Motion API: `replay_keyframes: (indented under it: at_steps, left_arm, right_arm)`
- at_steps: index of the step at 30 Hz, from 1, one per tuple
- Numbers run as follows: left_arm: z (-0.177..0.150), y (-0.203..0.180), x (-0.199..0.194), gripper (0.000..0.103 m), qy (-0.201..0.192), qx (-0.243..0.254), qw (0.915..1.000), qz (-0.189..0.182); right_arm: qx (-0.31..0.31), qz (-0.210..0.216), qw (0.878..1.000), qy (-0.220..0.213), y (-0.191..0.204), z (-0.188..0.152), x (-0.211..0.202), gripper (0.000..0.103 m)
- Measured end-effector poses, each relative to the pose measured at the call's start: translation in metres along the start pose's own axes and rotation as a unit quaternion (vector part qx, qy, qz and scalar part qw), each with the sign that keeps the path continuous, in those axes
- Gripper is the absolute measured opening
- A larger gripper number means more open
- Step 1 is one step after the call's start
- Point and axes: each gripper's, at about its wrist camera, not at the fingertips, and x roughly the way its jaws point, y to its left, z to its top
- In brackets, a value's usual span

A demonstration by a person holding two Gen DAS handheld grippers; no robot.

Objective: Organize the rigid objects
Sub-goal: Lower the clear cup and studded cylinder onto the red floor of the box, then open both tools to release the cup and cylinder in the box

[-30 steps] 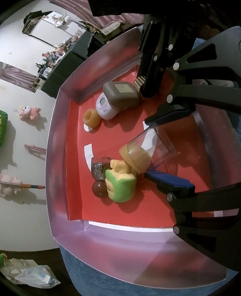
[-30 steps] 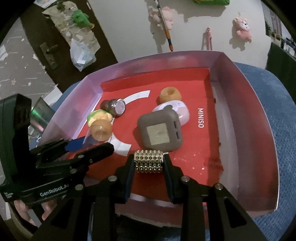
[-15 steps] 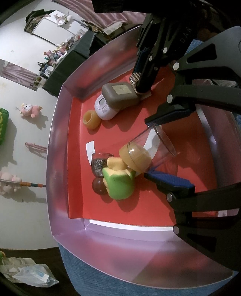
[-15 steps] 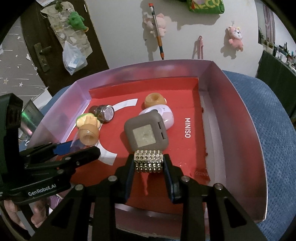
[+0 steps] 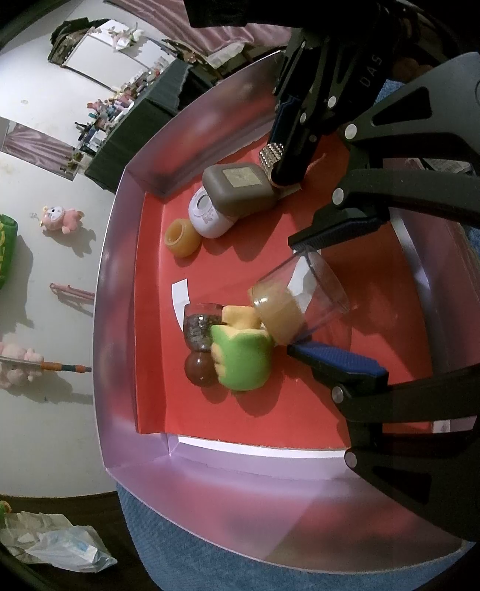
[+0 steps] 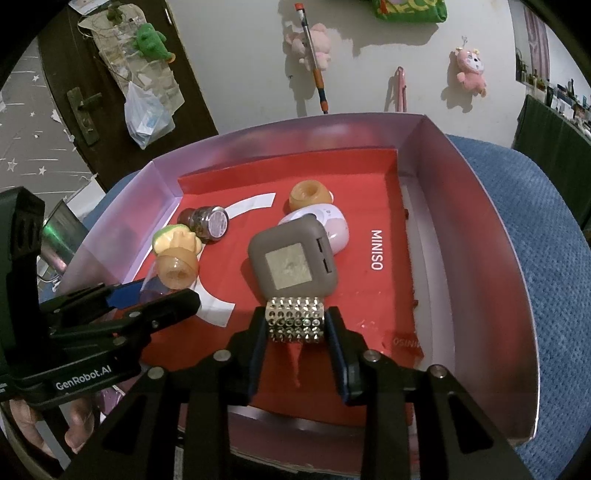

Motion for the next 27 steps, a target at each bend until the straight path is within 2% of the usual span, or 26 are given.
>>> replay_keyframes:
  at_steps: [3, 7, 11, 18, 22, 25, 27]
  left_arm:
    - [0.0, -0.001, -0.002, 0.061, -0.006, 0.003, 0.9999, 0.01]
    - [0.001, -0.002, -0.008, 0.064, -0.018, 0.005, 0.9998, 0.011]
    - [0.0, -0.002, -0.013, 0.067, -0.024, 0.008, 0.9996, 0.015]
    - [-0.003, -0.005, -0.024, 0.07, -0.028, 0.013, 0.9991, 0.028]
    - [-0.004, -0.003, -0.031, 0.073, -0.033, 0.005, 0.9991, 0.028]
    - [-0.006, -0.002, -0.038, 0.074, -0.039, 0.001, 0.9989, 0.028]
    - [-0.007, -0.002, -0.041, 0.081, -0.042, -0.001, 0.9988, 0.027]
  right_arm:
    - [0.001, -0.001, 1.0, 0.0, 0.0, 0.0, -0.001, 0.034]
    - [0.002, 0.0, 1.0, 0.001, 0.0, -0.001, -0.002, 0.035]
    - [0.002, 0.003, 1.0, -0.003, 0.0, 0.0, -0.003, 0.044]
    - [0.003, 0.007, 1.0, -0.013, 0.002, -0.002, -0.014, 0.049]
    - [0.002, 0.011, 1.0, -0.026, 0.004, -0.003, -0.026, 0.059]
    - [-0.001, 0.014, 0.999, -0.038, 0.006, -0.004, -0.037, 0.061]
    - [-0.003, 0.015, 0.999, -0.048, 0.008, -0.005, -0.046, 0.065]
